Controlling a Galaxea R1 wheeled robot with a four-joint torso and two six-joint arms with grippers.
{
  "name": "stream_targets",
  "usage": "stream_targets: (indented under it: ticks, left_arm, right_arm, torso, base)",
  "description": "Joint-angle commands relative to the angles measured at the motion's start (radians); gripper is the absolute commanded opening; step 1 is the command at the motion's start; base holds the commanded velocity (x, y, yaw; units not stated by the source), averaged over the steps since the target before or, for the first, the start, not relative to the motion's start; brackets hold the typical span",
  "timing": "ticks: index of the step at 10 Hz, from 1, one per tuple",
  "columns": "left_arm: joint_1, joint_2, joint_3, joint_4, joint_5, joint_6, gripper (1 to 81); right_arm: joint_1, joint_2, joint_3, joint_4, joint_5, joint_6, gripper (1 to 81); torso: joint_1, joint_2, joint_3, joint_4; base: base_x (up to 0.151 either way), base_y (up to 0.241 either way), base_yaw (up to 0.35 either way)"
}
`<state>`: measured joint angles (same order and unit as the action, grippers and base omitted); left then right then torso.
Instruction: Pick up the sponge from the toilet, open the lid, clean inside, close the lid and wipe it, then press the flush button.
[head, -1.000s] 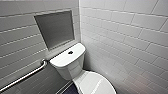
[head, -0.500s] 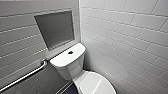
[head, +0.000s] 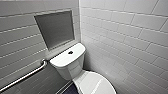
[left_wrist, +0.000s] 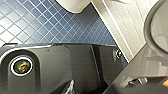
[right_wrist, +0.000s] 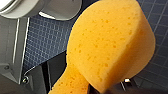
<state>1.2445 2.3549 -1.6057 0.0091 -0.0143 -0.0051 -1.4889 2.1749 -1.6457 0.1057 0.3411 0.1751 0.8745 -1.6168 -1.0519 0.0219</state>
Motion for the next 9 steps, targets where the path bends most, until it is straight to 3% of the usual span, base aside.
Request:
stream_targets:
  ticks: [1,6,8,9]
  left_arm:
    - [-0.154,-0.049,0.003,-0.06,0.1,-0.004,81.1]
    - [-0.253,0.049,-0.109,-0.073,0.114,-0.006,81.1]
    - [-0.277,0.084,-0.165,-0.13,0.115,-0.006,81.1]
    - [-0.289,0.098,-0.184,-0.147,0.115,-0.006,81.1]
  right_arm:
    - [-0.083,0.028,-0.006,-0.09,-0.051,-0.042,1.0]
    - [-0.123,0.119,-0.054,-0.1,-0.059,-0.043,1.0]
    - [-0.124,0.127,-0.064,-0.097,-0.057,-0.039,1.0]
    - [-0.124,0.127,-0.068,-0.098,-0.057,-0.039,1.0]
  torso:
    - [0.0,0.0,0.0,0.0]
    - [0.0,0.0,0.0,0.0]
    - [0.0,0.0,0.0,0.0]
    - [0.0,0.0,-0.029,0.0]
  base:
    - [0.0,0.0,0.0]
    - [0.0,0.0,0.0]
    - [0.0,0.0,0.0]
    - [0.0,0.0,0.0]
